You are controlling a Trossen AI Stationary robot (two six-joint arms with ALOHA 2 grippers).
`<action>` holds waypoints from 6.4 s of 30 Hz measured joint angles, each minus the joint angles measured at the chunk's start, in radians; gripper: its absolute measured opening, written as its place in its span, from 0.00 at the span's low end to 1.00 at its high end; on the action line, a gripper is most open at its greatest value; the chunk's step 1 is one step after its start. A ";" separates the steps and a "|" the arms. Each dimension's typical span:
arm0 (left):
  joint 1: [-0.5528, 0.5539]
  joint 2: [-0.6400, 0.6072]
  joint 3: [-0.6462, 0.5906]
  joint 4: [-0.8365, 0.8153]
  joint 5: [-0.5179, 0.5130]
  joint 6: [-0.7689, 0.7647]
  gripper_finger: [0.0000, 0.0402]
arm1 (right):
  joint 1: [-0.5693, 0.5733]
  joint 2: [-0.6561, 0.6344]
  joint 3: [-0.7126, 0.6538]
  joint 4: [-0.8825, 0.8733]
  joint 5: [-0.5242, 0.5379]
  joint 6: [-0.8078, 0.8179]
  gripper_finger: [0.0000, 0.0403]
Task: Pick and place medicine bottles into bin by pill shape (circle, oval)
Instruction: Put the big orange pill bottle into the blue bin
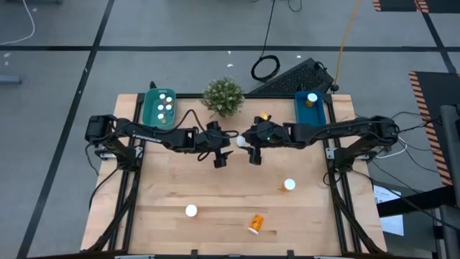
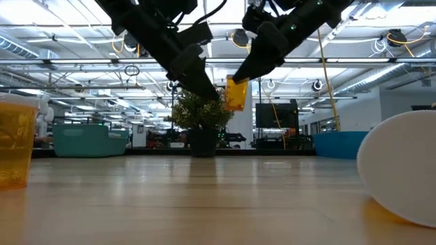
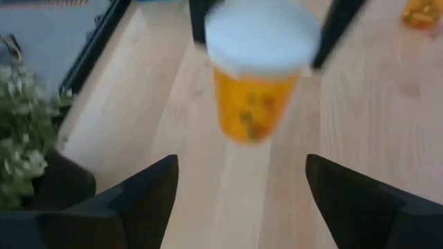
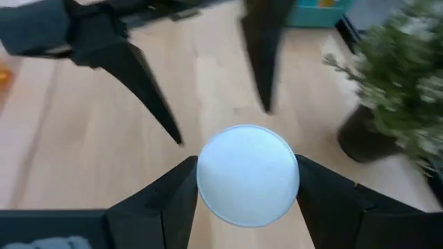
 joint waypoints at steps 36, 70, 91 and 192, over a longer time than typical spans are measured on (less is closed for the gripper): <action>-0.027 0.000 0.000 -0.064 0.009 -0.045 0.80 | -0.932 -0.201 -0.074 -0.262 0.052 -0.122 0.52; -0.027 0.000 -0.001 -0.043 0.010 -0.040 0.80 | -0.996 -0.176 -0.463 0.216 0.028 0.017 0.52; -0.027 0.000 -0.001 -0.040 0.012 -0.041 0.80 | -0.997 -0.162 -0.463 0.225 0.060 0.027 0.60; -1.021 -0.054 -0.575 0.310 -0.394 -0.931 0.80 | 0.166 -0.710 -0.429 0.126 -0.045 -0.045 0.71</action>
